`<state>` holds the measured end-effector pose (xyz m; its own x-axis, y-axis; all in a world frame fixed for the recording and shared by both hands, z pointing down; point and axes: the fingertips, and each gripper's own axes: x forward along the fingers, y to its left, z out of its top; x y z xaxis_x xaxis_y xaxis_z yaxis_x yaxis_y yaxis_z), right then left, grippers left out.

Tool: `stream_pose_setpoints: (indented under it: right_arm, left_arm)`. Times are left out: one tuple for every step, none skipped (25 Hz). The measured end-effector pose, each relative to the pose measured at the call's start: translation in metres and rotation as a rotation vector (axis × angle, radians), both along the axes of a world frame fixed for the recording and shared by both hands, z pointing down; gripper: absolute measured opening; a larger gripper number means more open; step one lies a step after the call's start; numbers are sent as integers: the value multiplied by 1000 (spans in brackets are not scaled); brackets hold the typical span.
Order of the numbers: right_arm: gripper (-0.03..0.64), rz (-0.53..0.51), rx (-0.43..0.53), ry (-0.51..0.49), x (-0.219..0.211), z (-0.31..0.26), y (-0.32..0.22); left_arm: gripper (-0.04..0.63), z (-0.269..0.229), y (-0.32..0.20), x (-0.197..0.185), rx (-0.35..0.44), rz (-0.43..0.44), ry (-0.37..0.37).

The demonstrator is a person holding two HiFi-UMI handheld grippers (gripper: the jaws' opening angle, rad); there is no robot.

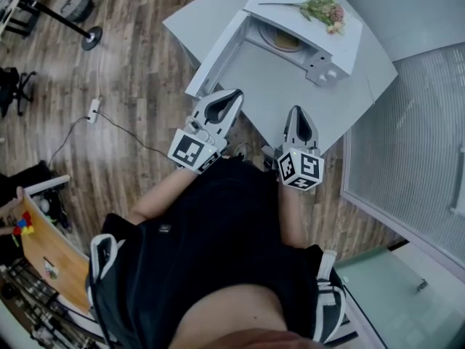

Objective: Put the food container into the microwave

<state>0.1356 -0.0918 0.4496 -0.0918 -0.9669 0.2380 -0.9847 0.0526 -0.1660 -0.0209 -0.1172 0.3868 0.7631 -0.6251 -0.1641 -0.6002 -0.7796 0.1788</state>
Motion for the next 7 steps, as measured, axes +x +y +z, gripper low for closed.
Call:
stream_pose_setpoints:
  right_arm:
    - [23, 1, -1, -1, -1, 1, 1]
    - [23, 3, -3, -2, -1, 2, 2]
    - [23, 4, -5, -2, -1, 3, 4]
    - [23, 5, -8, -1, -2, 4, 4]
    - [23, 6, -11, 0, -2, 5, 5]
    - [23, 7, -12, 1, -2, 5, 5]
    - [23, 9, -14, 2, -3, 6, 6]
  left_arm:
    - [29, 1, 1, 0, -2, 1, 2]
    - [29, 2, 2, 0, -3, 2, 3]
    - [29, 2, 3, 0, -6, 3, 2]
    - [29, 3, 4, 0, -7, 6, 1]
    - [29, 3, 4, 0, -9, 8, 1]
    - [29, 4, 5, 0, -11, 10, 2]
    - [29, 4, 5, 0, -14, 11, 4]
